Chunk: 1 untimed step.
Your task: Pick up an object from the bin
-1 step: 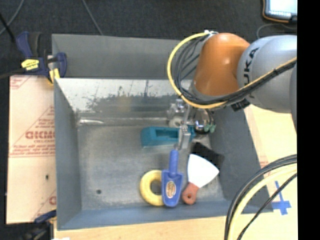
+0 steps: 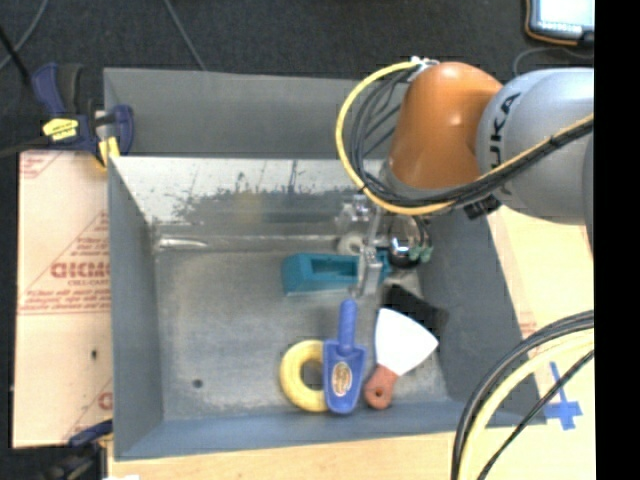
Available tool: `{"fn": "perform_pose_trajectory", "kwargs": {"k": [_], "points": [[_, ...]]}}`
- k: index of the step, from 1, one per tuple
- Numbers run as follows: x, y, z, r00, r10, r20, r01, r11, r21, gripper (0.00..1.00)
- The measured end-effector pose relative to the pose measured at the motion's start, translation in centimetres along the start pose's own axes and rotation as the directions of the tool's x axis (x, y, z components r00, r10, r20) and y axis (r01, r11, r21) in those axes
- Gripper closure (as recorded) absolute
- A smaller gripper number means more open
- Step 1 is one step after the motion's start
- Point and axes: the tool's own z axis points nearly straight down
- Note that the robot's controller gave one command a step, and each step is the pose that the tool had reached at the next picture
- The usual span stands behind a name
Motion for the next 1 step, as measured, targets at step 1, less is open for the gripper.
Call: {"fn": "perform_pose_trajectory", "kwargs": {"k": [1], "points": [[-1.15,0.37,6.48,1.0,-0.003,0.003,0.003,1.0,-0.002,0.0]]}}
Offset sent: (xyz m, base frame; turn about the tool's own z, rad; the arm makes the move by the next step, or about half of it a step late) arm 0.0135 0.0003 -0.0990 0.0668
